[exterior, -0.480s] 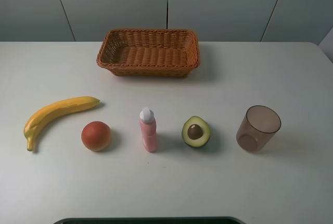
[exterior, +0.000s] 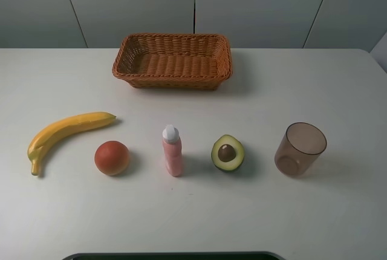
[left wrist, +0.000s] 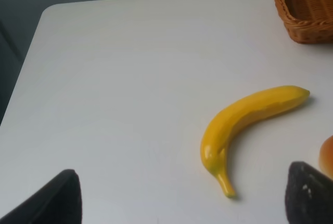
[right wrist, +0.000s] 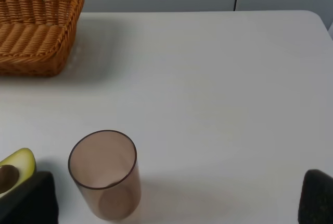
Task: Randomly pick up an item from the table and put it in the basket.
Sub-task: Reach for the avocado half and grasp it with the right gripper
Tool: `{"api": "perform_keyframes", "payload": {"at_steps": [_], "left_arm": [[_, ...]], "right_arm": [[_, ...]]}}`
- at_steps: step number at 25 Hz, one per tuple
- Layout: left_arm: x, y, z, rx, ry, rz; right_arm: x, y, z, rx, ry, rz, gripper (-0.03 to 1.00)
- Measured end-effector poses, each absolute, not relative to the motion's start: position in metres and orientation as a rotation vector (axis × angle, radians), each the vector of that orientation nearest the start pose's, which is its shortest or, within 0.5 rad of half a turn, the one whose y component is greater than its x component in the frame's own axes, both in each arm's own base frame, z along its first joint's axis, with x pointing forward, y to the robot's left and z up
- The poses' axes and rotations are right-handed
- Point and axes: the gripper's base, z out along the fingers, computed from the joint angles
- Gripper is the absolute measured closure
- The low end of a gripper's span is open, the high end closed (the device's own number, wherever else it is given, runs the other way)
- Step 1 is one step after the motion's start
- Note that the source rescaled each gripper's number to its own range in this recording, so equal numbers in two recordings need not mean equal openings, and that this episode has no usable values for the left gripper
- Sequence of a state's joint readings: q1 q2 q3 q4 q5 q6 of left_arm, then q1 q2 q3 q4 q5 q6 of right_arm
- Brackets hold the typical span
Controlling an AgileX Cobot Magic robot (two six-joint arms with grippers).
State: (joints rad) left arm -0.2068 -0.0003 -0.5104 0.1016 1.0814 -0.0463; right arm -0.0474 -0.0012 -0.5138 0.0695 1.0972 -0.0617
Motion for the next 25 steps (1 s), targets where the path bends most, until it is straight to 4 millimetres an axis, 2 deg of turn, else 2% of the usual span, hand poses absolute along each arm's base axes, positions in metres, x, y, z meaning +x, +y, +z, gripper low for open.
{"api": "perform_keyframes", "payload": {"at_steps": [25], "left_arm": [[-0.0054,0.0095,0.2788,0.158,2.044,-0.036]], "right_arm": [[-0.0081,0.0060,0.2783,-0.020,2.064,0.016,-0.03]]}}
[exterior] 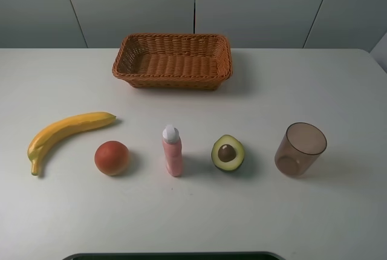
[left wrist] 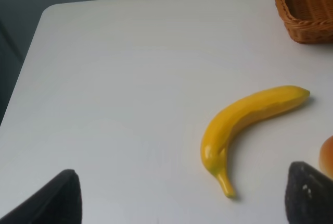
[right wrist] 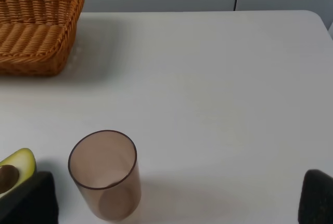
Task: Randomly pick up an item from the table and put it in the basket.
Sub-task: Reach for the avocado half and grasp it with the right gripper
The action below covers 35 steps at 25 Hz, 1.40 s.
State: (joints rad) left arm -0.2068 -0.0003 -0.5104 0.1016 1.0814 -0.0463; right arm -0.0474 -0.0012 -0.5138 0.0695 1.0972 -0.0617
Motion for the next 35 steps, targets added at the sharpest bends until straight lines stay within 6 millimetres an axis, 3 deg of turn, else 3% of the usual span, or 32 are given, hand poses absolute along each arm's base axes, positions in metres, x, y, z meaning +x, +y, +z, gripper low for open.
{"api": "perform_keyframes", "payload": {"at_steps": [21,25,29,35], "left_arm": [[-0.005,0.009,0.279,0.158,2.044,-0.036],[-0.005,0.009,0.279,0.158,2.044,-0.036],[-0.005,0.009,0.279,0.158,2.044,-0.036],[-0.005,0.009,0.279,0.158,2.044,-0.036]], "right_arm": [[-0.008,0.006,0.279,-0.020,2.059,0.016,-0.03],[-0.003,0.006,0.302,-0.041,2.043,0.002,-0.03],[0.026,0.004,0.345,-0.107,2.138,-0.027,-0.03],[0.104,0.010,0.403,-0.282,2.243,0.040,-0.03]]}}
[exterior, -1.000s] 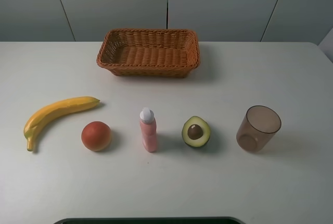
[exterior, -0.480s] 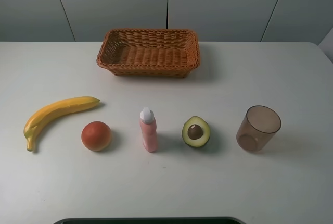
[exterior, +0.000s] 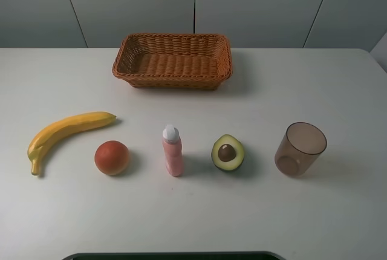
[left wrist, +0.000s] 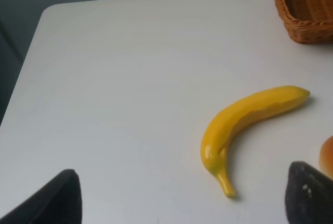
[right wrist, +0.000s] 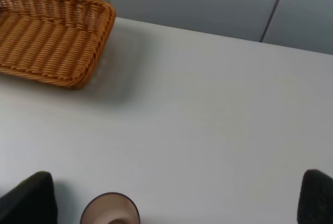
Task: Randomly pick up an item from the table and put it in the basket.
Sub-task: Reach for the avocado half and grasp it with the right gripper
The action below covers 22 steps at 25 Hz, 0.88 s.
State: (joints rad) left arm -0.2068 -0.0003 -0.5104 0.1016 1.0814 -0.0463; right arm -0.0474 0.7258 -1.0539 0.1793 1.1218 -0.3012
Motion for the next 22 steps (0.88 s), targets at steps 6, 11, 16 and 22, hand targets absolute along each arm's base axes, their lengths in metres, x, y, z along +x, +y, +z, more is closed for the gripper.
{"api": "perform_keyframes", "payload": {"at_steps": [6,11,16,22], "left_arm": [[-0.005,0.009,0.279,0.158,2.044,-0.036],[-0.005,0.009,0.279,0.158,2.044,-0.036],[-0.005,0.009,0.279,0.158,2.044,-0.036],[-0.005,0.009,0.279,0.158,2.044,-0.036]], "right_arm": [[0.184,0.036,0.408,-0.562,2.342,0.160,-0.03],[0.230,0.087,0.370,-0.818,2.464,0.175,-0.03],[0.252,0.138,0.320,-0.996,2.614,0.206,-0.03],[0.277,0.165,0.254,-0.962,2.815,0.198,-0.03]]}}
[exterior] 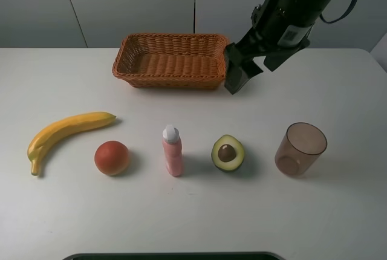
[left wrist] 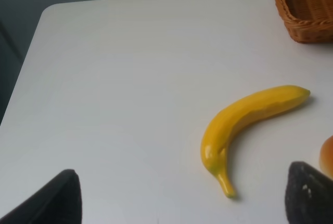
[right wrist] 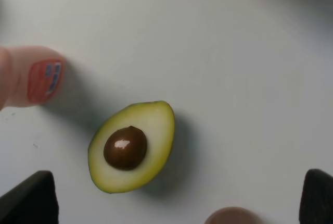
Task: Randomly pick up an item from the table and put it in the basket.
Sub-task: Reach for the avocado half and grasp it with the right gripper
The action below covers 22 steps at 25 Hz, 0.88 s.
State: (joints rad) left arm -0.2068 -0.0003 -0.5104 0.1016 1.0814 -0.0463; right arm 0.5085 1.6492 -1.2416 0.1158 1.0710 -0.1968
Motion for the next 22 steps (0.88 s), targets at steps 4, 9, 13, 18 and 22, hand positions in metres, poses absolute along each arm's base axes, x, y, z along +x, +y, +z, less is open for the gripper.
{"api": "perform_keyframes", "payload": {"at_steps": [4,9,13,18,22], "left_arm": [[-0.005,0.009,0.279,0.158,2.044,-0.036],[-0.005,0.009,0.279,0.158,2.044,-0.036],[-0.005,0.009,0.279,0.158,2.044,-0.036],[-0.005,0.009,0.279,0.158,2.044,-0.036],[-0.005,0.009,0.279,0.158,2.044,-0.036]], "right_arm": [[0.283,0.171,0.214,-0.889,2.913,0.229,-0.03],[0.279,0.172,0.175,-0.789,2.987,0.268,-0.03],[0.271,0.170,0.149,-0.753,3.033,0.275,-0.03],[0.261,0.177,0.128,-0.758,3.048,0.285,-0.03],[0.255,0.184,0.114,-0.783,3.076,0.289,-0.03]]}}
